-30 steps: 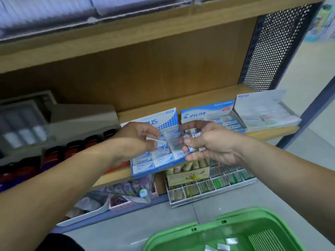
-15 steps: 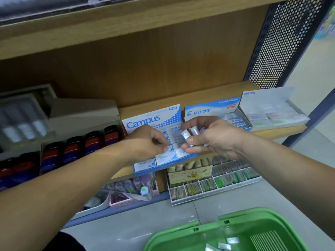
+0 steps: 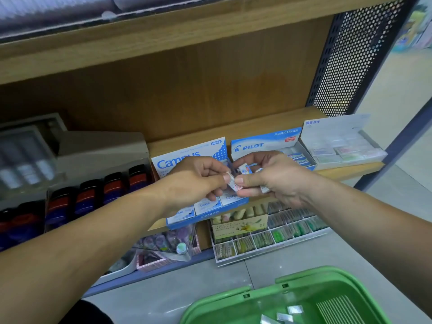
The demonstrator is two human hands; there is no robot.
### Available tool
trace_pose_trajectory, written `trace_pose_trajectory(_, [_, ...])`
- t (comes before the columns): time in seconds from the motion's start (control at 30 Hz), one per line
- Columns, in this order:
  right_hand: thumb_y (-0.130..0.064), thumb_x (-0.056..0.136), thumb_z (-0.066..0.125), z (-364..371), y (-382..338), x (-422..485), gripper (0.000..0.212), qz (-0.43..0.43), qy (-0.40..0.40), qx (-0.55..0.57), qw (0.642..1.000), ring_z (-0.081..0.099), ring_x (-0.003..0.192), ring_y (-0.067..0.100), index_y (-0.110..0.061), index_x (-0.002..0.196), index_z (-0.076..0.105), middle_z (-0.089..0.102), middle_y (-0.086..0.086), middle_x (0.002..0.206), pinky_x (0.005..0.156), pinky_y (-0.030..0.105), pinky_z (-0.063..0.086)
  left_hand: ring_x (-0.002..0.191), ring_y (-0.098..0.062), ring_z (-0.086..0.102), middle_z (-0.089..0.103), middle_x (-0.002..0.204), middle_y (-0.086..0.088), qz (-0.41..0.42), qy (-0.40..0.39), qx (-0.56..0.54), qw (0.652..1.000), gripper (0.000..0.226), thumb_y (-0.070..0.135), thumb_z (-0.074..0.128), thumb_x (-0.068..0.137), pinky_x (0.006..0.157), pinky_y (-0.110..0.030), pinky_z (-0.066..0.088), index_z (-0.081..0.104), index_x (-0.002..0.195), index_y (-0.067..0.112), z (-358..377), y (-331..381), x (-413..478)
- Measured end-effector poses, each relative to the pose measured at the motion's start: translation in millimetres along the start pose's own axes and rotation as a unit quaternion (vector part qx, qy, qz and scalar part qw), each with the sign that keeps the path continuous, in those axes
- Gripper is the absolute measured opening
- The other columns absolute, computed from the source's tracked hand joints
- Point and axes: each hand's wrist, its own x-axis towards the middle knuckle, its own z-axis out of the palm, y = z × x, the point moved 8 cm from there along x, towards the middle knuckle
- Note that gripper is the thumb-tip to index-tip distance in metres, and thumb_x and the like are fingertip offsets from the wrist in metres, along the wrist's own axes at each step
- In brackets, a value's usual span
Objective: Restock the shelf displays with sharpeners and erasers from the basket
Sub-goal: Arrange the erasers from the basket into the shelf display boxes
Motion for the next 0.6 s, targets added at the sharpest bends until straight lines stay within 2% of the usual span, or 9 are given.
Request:
trace_pose_trajectory(0.1, [0.008, 0.088, 0.071, -16.7, -5.9, -1.0, 0.030, -0.003, 0.028, -0.016, 0.999, 0.077, 0.075, 0.027, -0.004, 0.115, 0.066, 0.076, 0.017, 0.092, 0.050, 0.026, 0.060, 0.076, -0.019, 0.069, 0.075, 0.084, -0.012, -0.014, -0.006, -0.074, 0.997, 0.012, 0.008, 0.068, 0.097, 0.070, -0.029, 0.059, 0.067, 0.108, 0.004, 6.6, -0.5, 1.6])
trace_pose_trajectory(0.17, [0.007, 0.092, 0.067, -25.3, -10.9, -4.4, 0.028, -0.012, 0.030, -0.027, 0.999, 0.075, 0.064, 0.021, -0.007, 0.117, 0.065, 0.076, 0.017, 0.086, 0.038, 0.021, 0.045, 0.078, -0.022, 0.071, 0.076, 0.089, -0.017, -0.022, -0.010, -0.108, 0.994, 0.014, 0.006, 0.066, 0.098, 0.074, -0.032, 0.061, 0.064, 0.111, 0.001, 11.6, 0.7, 3.2])
trace_pose_trajectory(0.23, [0.005, 0.095, 0.064, -31.6, -13.6, -8.2, 0.027, -0.021, 0.021, -0.039, 0.999, 0.060, 0.042, 0.013, -0.007, 0.119, 0.065, 0.067, 0.018, 0.068, 0.034, 0.019, 0.029, 0.081, -0.025, 0.072, 0.076, 0.094, -0.019, -0.028, -0.010, -0.132, 0.991, 0.014, 0.006, 0.065, 0.099, 0.078, -0.035, 0.061, 0.063, 0.112, 0.001, 16.5, 1.6, 6.2])
trace_pose_trajectory(0.3, [0.003, 0.097, 0.062, -36.1, -13.4, -10.4, 0.024, -0.021, 0.011, -0.050, 0.998, 0.044, 0.033, 0.009, -0.005, 0.119, 0.064, 0.059, 0.017, 0.060, 0.033, 0.018, 0.022, 0.083, -0.026, 0.073, 0.076, 0.094, -0.019, -0.025, -0.010, -0.143, 0.989, 0.012, 0.005, 0.064, 0.099, 0.081, -0.036, 0.060, 0.062, 0.111, 0.002, 22.0, 3.6, 9.4])
trace_pose_trajectory(0.37, [-0.002, 0.099, 0.062, -40.7, -10.4, -11.7, 0.020, -0.011, 0.005, -0.058, 0.998, 0.044, 0.036, 0.010, -0.002, 0.118, 0.062, 0.069, 0.017, 0.067, 0.033, 0.017, 0.022, 0.084, -0.026, 0.072, 0.075, 0.095, -0.020, -0.019, -0.009, -0.167, 0.986, 0.012, 0.001, 0.065, 0.097, 0.082, -0.035, 0.061, 0.062, 0.109, 0.002, 28.0, 6.6, 11.2])
trace_pose_trajectory(0.43, [-0.007, 0.100, 0.062, -45.8, -6.2, -12.8, 0.018, -0.001, -0.003, -0.058, 0.998, 0.047, 0.044, 0.013, -0.004, 0.117, 0.061, 0.076, 0.022, 0.089, 0.034, 0.018, 0.024, 0.085, -0.026, 0.072, 0.074, 0.097, -0.022, -0.016, -0.010, -0.193, 0.981, 0.017, -0.001, 0.067, 0.095, 0.084, -0.035, 0.062, 0.062, 0.111, 0.000, 33.8, 10.1, 13.0])
trace_pose_trajectory(0.47, [-0.008, 0.099, 0.063, -48.6, -5.2, -13.8, 0.017, -0.001, -0.004, -0.054, 0.999, 0.047, 0.047, 0.014, -0.005, 0.116, 0.061, 0.075, 0.023, 0.094, 0.034, 0.018, 0.025, 0.085, -0.026, 0.072, 0.074, 0.097, -0.023, -0.016, -0.011, -0.201, 0.979, 0.018, 0.000, 0.068, 0.094, 0.085, -0.034, 0.061, 0.063, 0.111, -0.001, 36.9, 12.7, 14.3])
trace_pose_trajectory(0.6, [0.000, 0.093, 0.069, -66.3, -9.1, -16.0, 0.015, -0.046, 0.021, -0.045, 0.998, 0.046, 0.045, 0.015, -0.007, 0.107, 0.067, 0.063, 0.010, 0.063, 0.033, 0.018, 0.025, 0.080, -0.026, 0.072, 0.073, 0.090, -0.018, -0.004, 0.006, -0.178, 0.984, 0.011, 0.006, 0.073, 0.091, 0.080, -0.031, 0.061, 0.070, 0.100, 0.000, 48.7, 22.8, 22.6])
